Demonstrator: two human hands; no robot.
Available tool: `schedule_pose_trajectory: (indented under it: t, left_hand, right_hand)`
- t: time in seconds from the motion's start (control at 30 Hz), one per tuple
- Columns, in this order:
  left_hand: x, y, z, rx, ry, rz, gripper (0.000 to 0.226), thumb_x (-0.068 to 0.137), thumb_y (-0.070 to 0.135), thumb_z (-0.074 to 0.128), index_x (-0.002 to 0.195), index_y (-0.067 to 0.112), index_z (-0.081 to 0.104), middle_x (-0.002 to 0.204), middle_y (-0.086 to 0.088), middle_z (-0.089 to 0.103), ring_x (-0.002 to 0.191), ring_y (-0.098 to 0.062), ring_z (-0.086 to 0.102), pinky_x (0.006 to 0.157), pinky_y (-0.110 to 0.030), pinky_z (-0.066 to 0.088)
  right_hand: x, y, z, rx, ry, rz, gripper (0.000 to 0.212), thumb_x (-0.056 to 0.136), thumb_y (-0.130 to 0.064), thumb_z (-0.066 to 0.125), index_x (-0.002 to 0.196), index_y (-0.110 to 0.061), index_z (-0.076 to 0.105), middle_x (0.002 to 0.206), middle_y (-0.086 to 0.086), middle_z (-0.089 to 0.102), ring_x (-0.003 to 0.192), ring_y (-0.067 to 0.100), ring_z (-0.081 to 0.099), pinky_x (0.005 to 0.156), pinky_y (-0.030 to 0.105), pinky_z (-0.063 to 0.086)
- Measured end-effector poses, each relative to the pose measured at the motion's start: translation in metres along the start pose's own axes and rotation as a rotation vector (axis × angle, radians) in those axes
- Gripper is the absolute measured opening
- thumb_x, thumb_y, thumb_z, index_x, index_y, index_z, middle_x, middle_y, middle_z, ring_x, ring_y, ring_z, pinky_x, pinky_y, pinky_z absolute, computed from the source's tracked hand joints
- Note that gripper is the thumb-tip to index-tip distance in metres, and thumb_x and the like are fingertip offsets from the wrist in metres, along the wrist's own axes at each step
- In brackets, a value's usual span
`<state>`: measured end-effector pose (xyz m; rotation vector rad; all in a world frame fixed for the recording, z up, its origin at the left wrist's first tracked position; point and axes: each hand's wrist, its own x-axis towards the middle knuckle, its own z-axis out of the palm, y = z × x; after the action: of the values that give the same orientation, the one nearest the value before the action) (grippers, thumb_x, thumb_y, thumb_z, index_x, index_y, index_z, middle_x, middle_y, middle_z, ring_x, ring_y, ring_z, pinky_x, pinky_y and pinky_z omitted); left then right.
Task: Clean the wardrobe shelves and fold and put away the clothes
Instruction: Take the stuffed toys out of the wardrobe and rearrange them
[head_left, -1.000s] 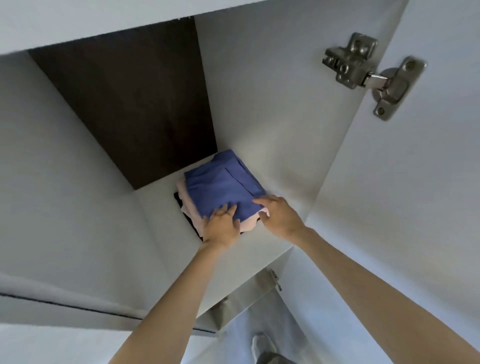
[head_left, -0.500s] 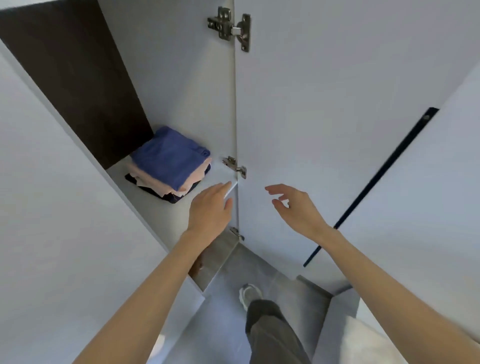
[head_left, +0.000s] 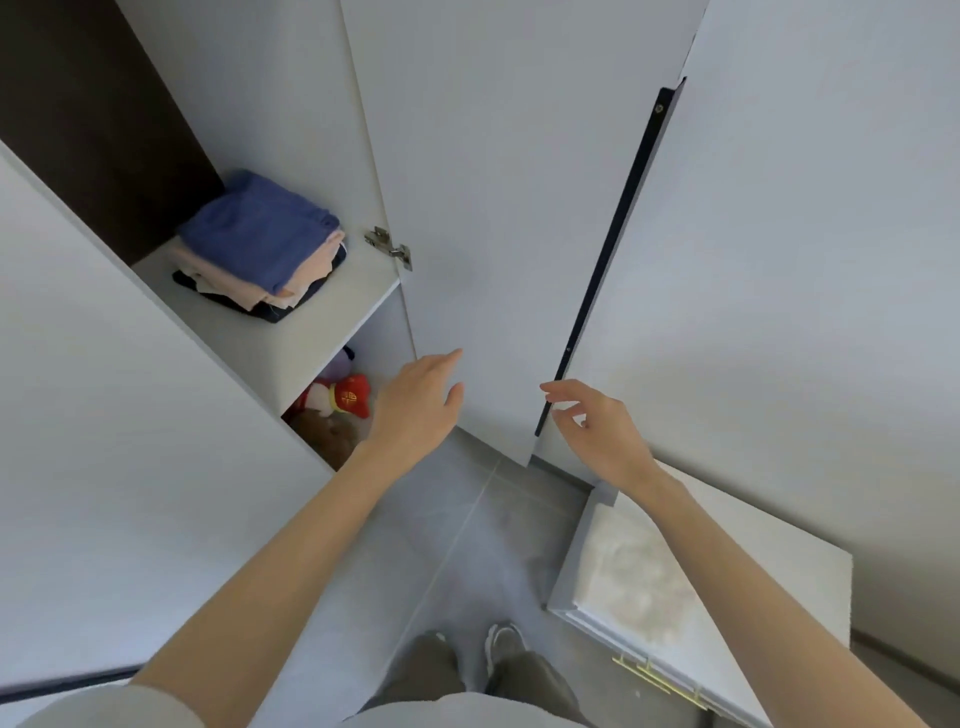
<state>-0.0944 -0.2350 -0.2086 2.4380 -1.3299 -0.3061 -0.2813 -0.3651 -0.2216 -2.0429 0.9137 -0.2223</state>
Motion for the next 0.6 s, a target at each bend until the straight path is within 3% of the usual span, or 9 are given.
schedule_pose_trajectory:
  t: [0.1, 0.27, 0.37, 0.47, 0.6]
  left_hand:
    - [-0.003, -0.002, 0.02, 0.011, -0.011, -0.049, 0.047, 0.101, 0.031, 0.044, 0.146, 0.019, 0.038, 0.145, 0.0, 0.048, 0.13, -0.02, 0.046, 0.103, -0.034, 0.041]
    - [0.005, -0.032, 0.038, 0.017, -0.019, -0.151, 0.046, 0.101, 0.035, 0.043, 0.144, 0.022, 0.041, 0.144, 0.001, 0.049, 0.13, -0.017, 0.047, 0.102, -0.031, 0.042]
    - [0.017, -0.067, 0.053, 0.028, -0.071, -0.221, 0.046, 0.1, 0.035, 0.044, 0.145, 0.024, 0.039, 0.14, 0.0, 0.051, 0.126, -0.019, 0.051, 0.097, -0.033, 0.047]
    - [0.035, -0.114, 0.08, 0.037, -0.13, -0.279, 0.048, 0.1, 0.036, 0.044, 0.146, 0.025, 0.038, 0.14, 0.0, 0.051, 0.126, -0.019, 0.05, 0.095, -0.034, 0.05]
    - [0.066, -0.179, 0.135, 0.04, -0.184, -0.338, 0.048, 0.1, 0.035, 0.043, 0.147, 0.025, 0.037, 0.143, 0.002, 0.049, 0.128, -0.02, 0.047, 0.098, -0.035, 0.048]
  right_hand:
    - [0.009, 0.014, 0.001, -0.017, -0.055, -0.021, 0.034, 0.099, -0.014, 0.047, 0.126, -0.031, 0.057, 0.118, -0.015, 0.06, 0.1, 0.008, 0.058, 0.065, 0.007, 0.043]
    - [0.041, 0.02, 0.026, -0.006, -0.164, 0.003, 0.034, 0.099, -0.014, 0.046, 0.126, -0.031, 0.057, 0.119, -0.013, 0.061, 0.1, 0.008, 0.058, 0.075, 0.009, 0.041]
    - [0.072, 0.02, 0.052, -0.011, -0.221, 0.007, 0.036, 0.098, -0.013, 0.045, 0.129, -0.028, 0.058, 0.122, -0.011, 0.063, 0.097, 0.008, 0.058, 0.076, 0.007, 0.041]
    - [0.109, 0.027, 0.091, -0.012, -0.253, 0.019, 0.036, 0.098, -0.013, 0.044, 0.128, -0.027, 0.058, 0.121, -0.011, 0.063, 0.102, 0.01, 0.06, 0.087, 0.018, 0.044]
    - [0.167, 0.05, 0.159, -0.03, -0.325, 0.017, 0.036, 0.098, -0.013, 0.044, 0.127, -0.028, 0.057, 0.12, -0.011, 0.061, 0.098, 0.01, 0.058, 0.083, 0.018, 0.041]
